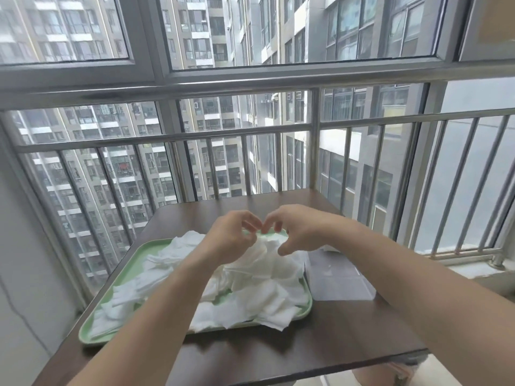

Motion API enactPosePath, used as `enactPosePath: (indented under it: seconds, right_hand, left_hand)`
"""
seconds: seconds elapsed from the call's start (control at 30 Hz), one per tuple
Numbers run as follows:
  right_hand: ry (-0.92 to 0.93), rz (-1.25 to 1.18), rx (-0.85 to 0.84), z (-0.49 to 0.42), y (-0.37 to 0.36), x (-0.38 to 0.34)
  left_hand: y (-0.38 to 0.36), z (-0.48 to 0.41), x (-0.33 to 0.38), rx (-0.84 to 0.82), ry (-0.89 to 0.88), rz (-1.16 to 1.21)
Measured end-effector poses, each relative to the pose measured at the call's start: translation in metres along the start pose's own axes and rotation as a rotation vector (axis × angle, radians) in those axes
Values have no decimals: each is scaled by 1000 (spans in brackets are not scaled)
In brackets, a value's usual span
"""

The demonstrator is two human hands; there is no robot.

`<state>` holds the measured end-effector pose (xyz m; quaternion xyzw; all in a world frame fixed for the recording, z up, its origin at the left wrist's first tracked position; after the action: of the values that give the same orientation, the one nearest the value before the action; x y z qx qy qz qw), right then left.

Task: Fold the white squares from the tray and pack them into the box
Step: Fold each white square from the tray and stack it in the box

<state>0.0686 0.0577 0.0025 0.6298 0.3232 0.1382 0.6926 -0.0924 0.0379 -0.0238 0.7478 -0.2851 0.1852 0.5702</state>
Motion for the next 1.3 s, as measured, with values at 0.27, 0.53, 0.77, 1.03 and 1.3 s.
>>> enactPosePath:
  seconds: [0.27, 0.53, 0.77, 1.03, 1.3]
  right_hand:
    - [31, -26, 127, -5, 4, -9]
    - [93, -543, 220, -9, 24, -18]
    - [-17, -402, 127, -29, 4, -16]
    - [-41, -66, 39, -38, -18, -28]
    - [-48, -334, 97, -32, 3, -26]
  left_hand:
    - [13, 7, -3, 28, -49, -6]
    - [23, 19, 12, 41, -142, 421]
    - [29, 17, -20, 212, 96, 545]
    - [26, 8, -31, 266, 188, 756]
    - [25, 5, -41, 316, 196, 808]
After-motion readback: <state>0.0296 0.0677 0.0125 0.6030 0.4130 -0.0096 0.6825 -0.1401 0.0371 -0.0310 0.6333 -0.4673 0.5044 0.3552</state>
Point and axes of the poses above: each hand's wrist, its own z-axis away from the middle knuckle, its own y-axis out of the back of the hand, x = y × z, the point moved 4 cm from there along -z, towards the middle knuckle, and after that the axes turned 2 degrees about -y, right-handed, at the moved point
